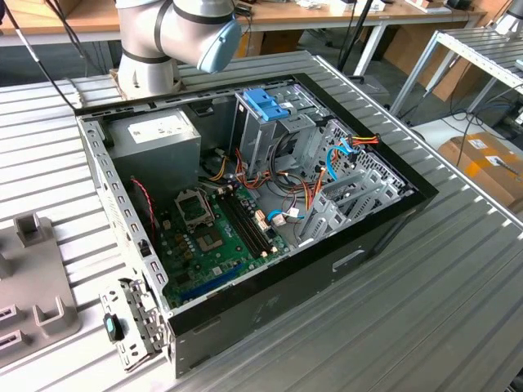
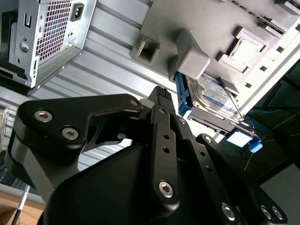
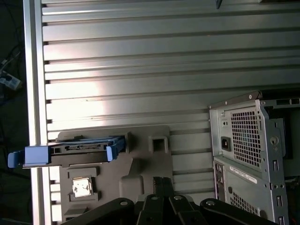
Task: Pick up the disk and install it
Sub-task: 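Reach for the disk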
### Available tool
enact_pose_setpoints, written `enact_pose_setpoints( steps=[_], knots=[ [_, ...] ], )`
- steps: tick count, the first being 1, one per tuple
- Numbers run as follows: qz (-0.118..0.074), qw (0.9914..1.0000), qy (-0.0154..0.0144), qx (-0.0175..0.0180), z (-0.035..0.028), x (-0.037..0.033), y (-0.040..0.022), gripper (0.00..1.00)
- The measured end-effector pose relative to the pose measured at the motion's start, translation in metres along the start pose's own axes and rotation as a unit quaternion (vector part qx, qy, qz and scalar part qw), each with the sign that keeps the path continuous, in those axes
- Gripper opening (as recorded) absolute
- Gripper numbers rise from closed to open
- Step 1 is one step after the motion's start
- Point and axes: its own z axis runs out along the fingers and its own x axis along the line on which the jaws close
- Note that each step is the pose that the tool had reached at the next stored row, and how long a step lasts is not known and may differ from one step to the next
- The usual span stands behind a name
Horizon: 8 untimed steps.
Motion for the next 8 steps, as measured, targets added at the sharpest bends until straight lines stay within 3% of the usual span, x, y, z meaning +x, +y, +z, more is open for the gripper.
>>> enact_pose_setpoints(
  steps=[8],
  knots=[
    [0.000, 1.00000, 0.0000, 0.0000, 0.0000, 0.0002, 0.0000, 0.11]
  ],
)
